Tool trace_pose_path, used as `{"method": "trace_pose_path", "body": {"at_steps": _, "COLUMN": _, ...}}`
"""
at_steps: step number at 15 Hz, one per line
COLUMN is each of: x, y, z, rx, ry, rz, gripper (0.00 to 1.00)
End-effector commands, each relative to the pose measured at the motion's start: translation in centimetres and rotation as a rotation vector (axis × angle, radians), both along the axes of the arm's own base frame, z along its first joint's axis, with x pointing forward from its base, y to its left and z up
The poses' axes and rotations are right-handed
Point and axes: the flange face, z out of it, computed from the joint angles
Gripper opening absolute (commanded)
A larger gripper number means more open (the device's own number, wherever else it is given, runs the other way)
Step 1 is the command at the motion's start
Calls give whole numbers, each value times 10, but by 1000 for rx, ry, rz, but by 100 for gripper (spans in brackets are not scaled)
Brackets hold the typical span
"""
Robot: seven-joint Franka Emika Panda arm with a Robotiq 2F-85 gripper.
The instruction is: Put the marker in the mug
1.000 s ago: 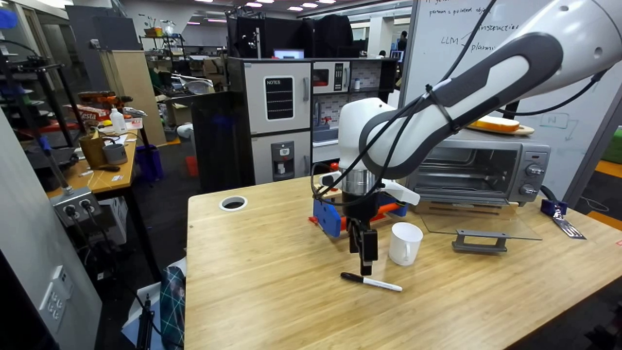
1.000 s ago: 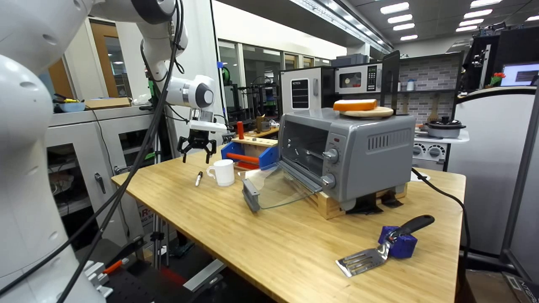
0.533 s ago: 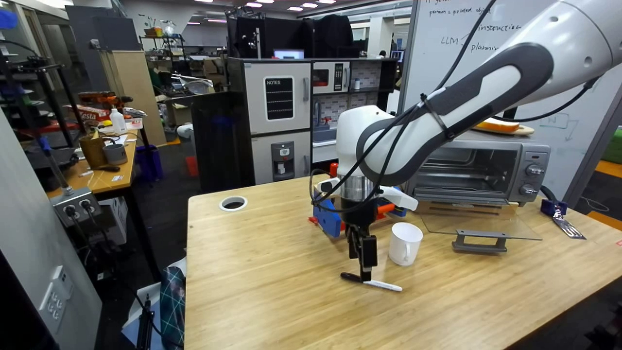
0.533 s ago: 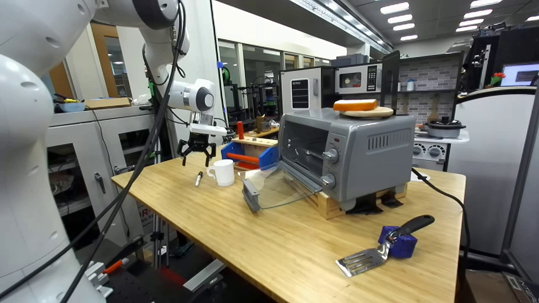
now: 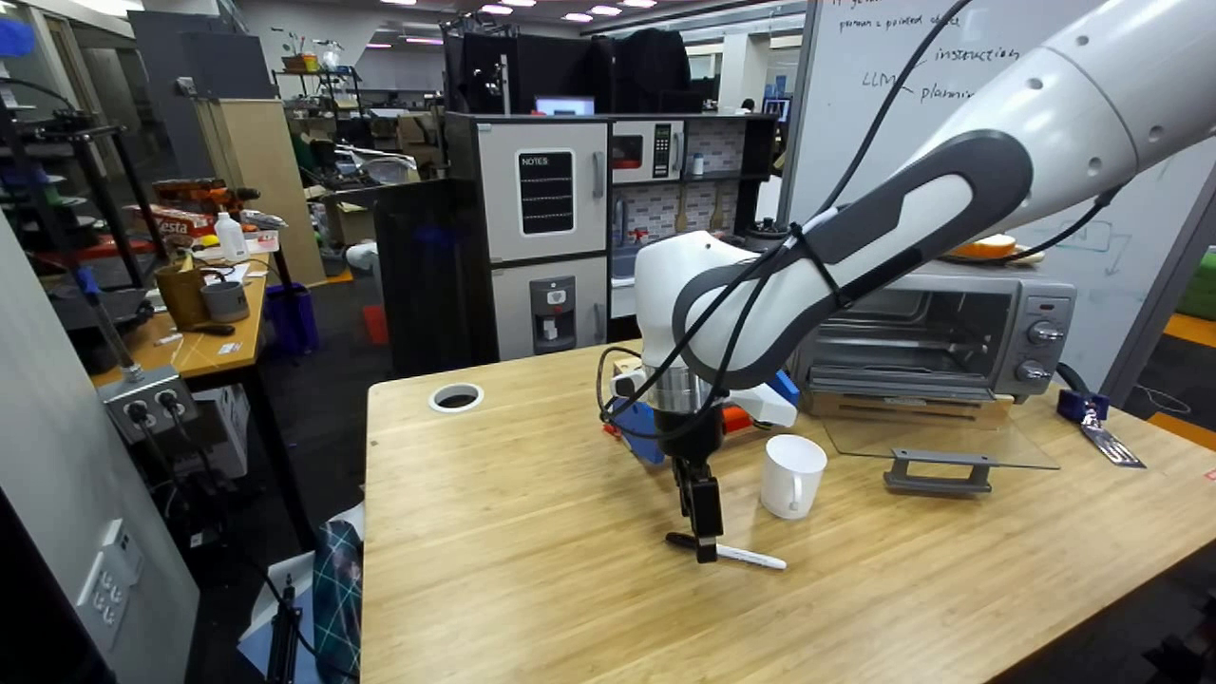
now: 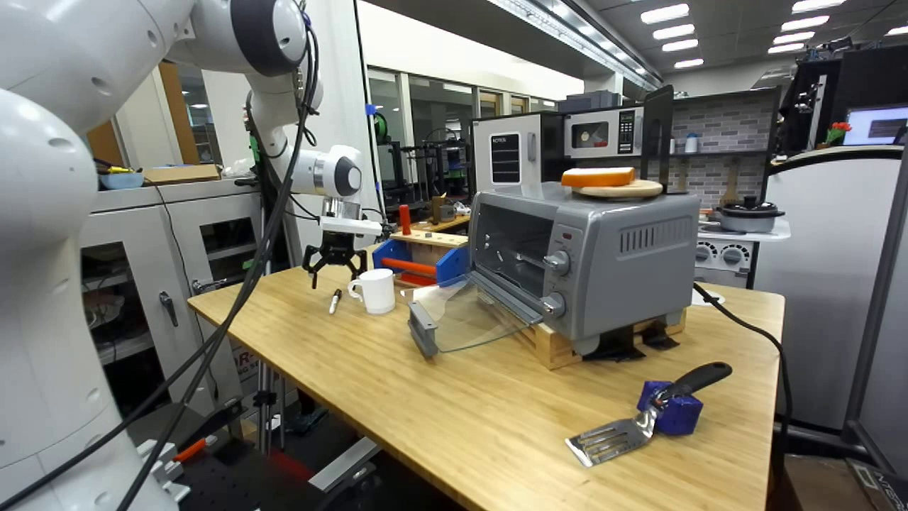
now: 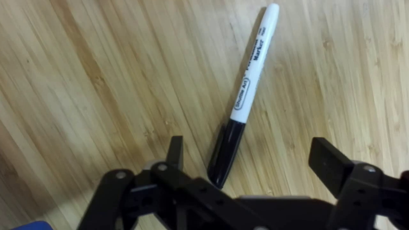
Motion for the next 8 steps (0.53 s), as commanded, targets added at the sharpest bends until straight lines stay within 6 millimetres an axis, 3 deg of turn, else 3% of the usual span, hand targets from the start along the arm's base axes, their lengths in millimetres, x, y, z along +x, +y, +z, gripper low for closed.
{"method": "trace_pose_path", "body": {"at_steps": 1, "x": 6, "y": 9, "z": -1, "rx": -52, "ry": 14, "rz": -3, "gripper": 100}}
{"method": "trace_pose_path", "body": {"at_steps": 6, "x": 8, "y": 16, "z": -7, "rx": -59, "ry": 45, "rz": -11, "gripper": 100}}
{"method": "trace_pose_path", "body": {"at_steps": 7, "x": 9, "y": 15, "z": -9, "rx": -59, "ry": 52, "rz": -14, "gripper": 97}}
{"method": "trace_pose_path", "body": {"at_steps": 8, "x": 9, "y": 15, "z": -10, "rx": -58, "ry": 61, "rz": -14, "gripper": 86}}
